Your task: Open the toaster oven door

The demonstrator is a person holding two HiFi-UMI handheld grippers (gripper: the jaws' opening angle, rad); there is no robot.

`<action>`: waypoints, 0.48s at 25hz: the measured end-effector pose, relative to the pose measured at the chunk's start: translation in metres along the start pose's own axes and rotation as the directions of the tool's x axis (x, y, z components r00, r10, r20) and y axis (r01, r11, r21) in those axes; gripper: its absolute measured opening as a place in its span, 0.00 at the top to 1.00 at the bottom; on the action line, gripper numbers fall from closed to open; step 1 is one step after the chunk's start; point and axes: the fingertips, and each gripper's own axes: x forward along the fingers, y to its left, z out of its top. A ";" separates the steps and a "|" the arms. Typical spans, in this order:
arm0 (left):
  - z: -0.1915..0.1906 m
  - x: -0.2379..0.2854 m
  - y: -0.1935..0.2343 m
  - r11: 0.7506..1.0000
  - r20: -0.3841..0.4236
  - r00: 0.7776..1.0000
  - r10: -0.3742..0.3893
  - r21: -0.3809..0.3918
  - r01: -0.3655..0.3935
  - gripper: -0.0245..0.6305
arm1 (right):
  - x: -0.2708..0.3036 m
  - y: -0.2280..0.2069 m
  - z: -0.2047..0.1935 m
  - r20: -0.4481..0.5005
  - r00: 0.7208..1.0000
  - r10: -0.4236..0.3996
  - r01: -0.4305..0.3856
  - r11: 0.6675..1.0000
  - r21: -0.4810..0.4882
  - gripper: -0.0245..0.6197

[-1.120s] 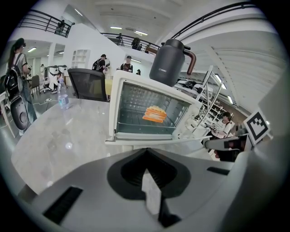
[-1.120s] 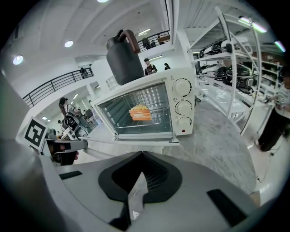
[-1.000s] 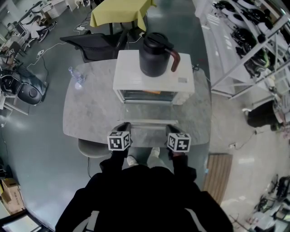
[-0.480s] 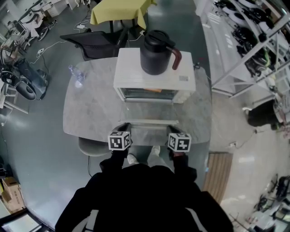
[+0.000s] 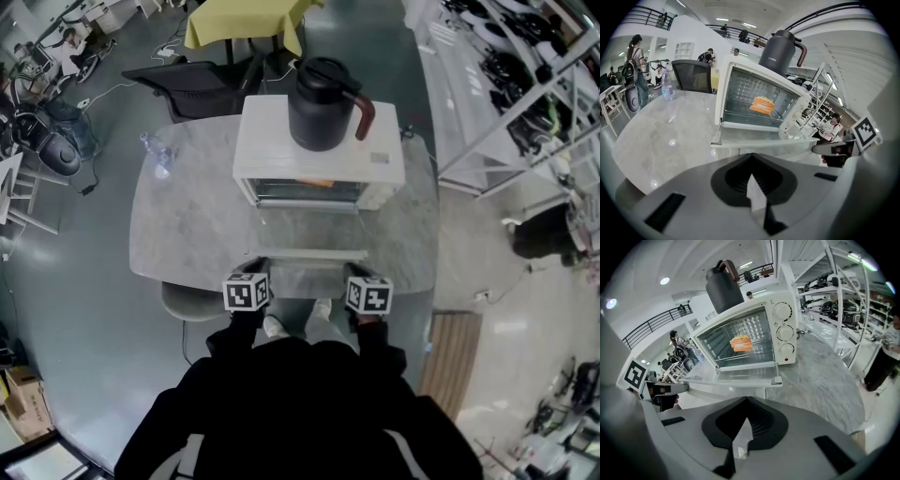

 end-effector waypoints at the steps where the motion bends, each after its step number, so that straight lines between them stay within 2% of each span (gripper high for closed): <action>1: -0.003 0.001 0.000 1.000 -0.005 1.000 0.001 -0.002 -0.001 0.96 | 0.001 0.000 -0.002 -0.004 1.000 -0.002 0.002 1.000 -0.001 0.96; 12: -0.011 0.004 -0.001 1.000 -0.032 0.999 -0.004 -0.008 0.004 0.96 | 0.009 -0.003 -0.016 -0.035 0.999 0.003 -0.003 1.000 0.001 0.96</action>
